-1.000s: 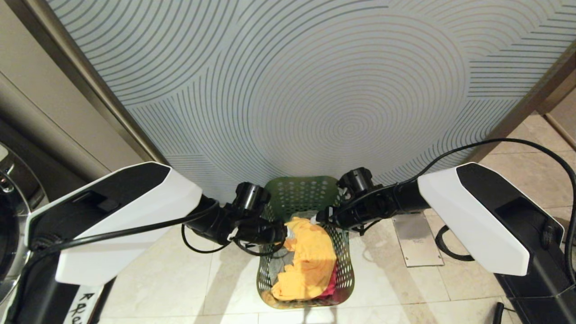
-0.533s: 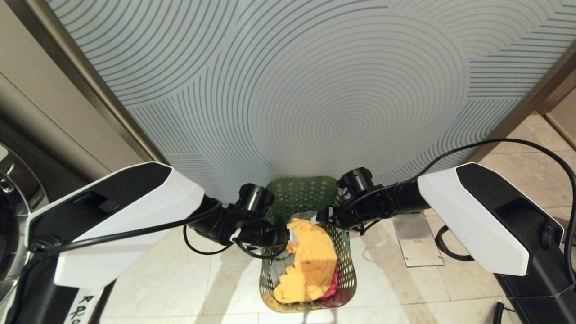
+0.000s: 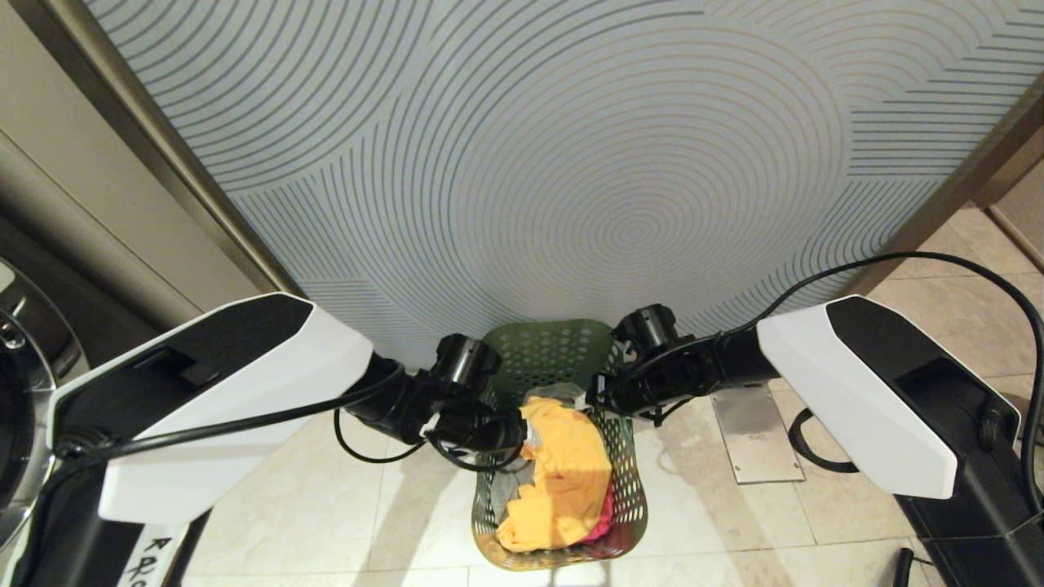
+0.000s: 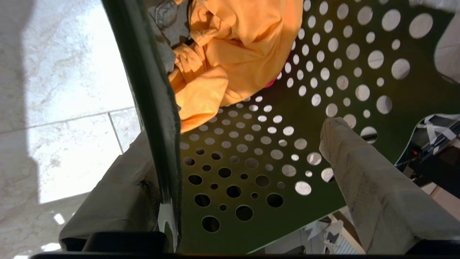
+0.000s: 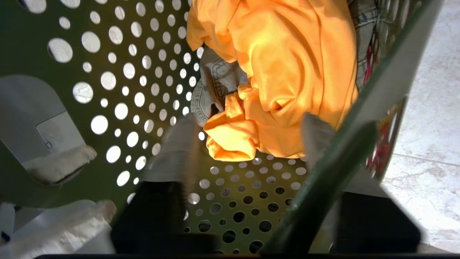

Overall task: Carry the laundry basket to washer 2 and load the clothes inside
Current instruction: Pick up the clothes basket and put it beside the washing machine

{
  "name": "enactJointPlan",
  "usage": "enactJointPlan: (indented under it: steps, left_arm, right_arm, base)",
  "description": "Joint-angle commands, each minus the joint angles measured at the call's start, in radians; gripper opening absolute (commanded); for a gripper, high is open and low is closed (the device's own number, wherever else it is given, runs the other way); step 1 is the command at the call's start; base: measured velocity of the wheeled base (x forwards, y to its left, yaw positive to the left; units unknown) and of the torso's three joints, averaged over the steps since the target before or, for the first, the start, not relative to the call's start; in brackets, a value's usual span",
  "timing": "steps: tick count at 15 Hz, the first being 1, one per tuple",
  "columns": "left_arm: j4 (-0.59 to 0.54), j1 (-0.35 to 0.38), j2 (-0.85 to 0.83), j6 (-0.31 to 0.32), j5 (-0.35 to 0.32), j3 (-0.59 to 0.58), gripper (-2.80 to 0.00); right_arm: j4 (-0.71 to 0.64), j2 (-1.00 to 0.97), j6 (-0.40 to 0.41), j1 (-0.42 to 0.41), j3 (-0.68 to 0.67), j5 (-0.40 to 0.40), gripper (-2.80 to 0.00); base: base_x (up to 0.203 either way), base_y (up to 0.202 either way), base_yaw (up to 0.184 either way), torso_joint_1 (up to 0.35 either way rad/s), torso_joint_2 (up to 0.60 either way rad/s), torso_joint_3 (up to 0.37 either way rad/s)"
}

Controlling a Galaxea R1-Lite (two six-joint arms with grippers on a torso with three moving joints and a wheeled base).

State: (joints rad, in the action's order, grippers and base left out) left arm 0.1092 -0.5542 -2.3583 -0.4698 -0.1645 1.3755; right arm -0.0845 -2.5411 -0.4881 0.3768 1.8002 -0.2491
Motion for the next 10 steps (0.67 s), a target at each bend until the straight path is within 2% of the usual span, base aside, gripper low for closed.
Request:
enactJointPlan:
  steps: [1, 7, 8, 10]
  left_arm:
    - [-0.003, -0.006, 0.008, -0.004, -0.001, 0.002, 0.0]
    - [-0.01, -0.017, 0.022, -0.004, 0.005, -0.001, 0.0]
    - [-0.01, -0.018, 0.022, -0.004, 0.006, -0.001, -2.8]
    - [-0.01, -0.021, 0.022, -0.004, 0.006, 0.0, -2.8]
  right_arm:
    - [0.0, -0.001, -0.003, -0.002, 0.001, -0.001, -2.8]
    - [-0.001, 0.005, -0.006, -0.003, -0.002, 0.002, -2.8]
    - [0.0, 0.007, -0.006, -0.003, -0.002, 0.004, -2.8]
    - [0.0, 0.007, -0.006, -0.001, -0.002, 0.004, -2.8]
  base:
    - [0.0, 0.0, 0.0, 0.0, 0.0, 0.0]
    - [0.0, 0.0, 0.0, 0.0, 0.0, 0.0]
    - [0.0, 0.0, 0.0, 0.0, 0.0, 0.0]
    - [0.0, 0.0, 0.0, 0.0, 0.0, 0.0]
